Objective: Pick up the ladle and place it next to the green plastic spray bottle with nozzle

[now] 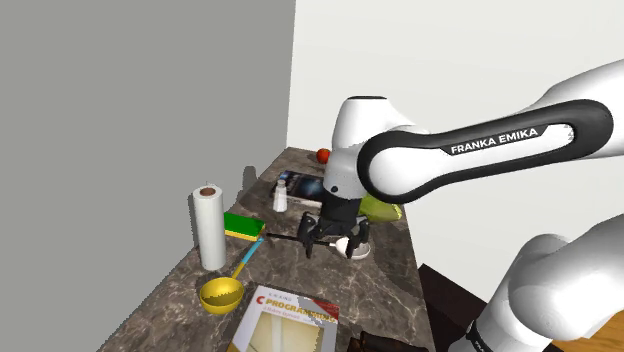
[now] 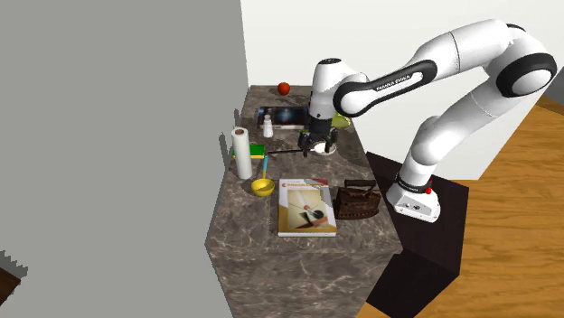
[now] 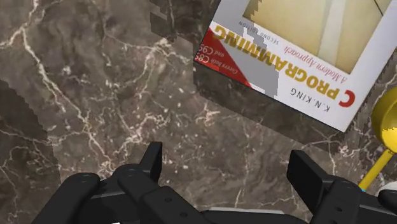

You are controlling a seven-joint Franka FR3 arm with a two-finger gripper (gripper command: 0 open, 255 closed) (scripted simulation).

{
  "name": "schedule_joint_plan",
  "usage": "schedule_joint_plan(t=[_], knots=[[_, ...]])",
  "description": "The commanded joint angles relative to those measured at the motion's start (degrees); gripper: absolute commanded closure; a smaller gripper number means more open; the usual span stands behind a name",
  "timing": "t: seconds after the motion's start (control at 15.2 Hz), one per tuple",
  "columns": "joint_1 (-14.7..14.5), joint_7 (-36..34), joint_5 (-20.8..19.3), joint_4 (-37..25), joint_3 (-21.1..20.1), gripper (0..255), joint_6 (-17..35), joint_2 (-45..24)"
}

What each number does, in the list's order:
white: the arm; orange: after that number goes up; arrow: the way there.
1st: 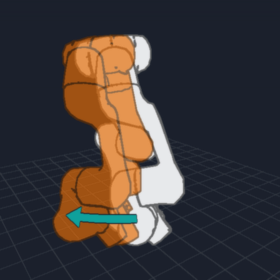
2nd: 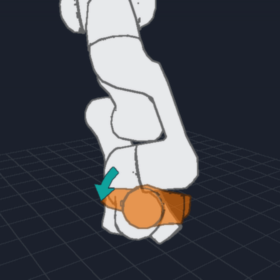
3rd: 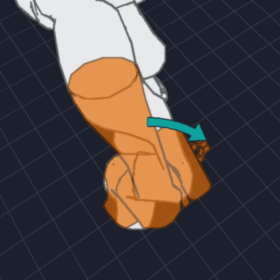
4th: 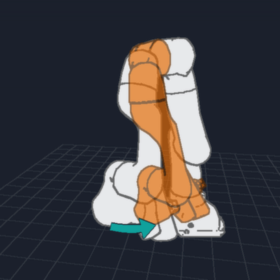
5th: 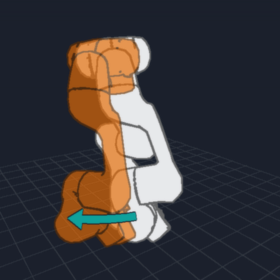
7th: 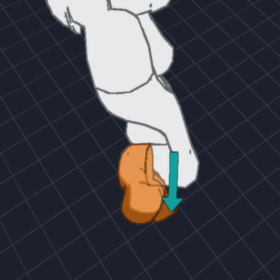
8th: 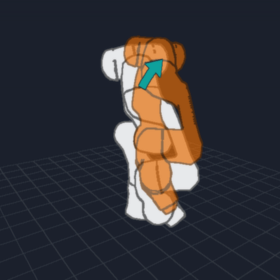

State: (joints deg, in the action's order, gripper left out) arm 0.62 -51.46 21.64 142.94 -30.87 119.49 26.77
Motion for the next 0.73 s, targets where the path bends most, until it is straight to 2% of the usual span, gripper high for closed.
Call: schedule_joint_plan(t=[0.0, 0.2, 0.33, 0.53, 0.66], knots=[[1.28, -5.14, -0.43, -2.68, -3.04, 0, 3.29, -4.53], [3.49, -12.86, -2.88, -6.51, -7.28, 0, 7.96, -11.36], [5.05, -18.66, -5.91, -9.39, -9.94, 0, 10.82, -16.33], [6.65, -28.61, -12.89, -14.23, -12.95, 0, 14.43, -24.5], [6.54, -35.82, -18.8, -17.88, -13.67, 0, 16.1, -30.24]])
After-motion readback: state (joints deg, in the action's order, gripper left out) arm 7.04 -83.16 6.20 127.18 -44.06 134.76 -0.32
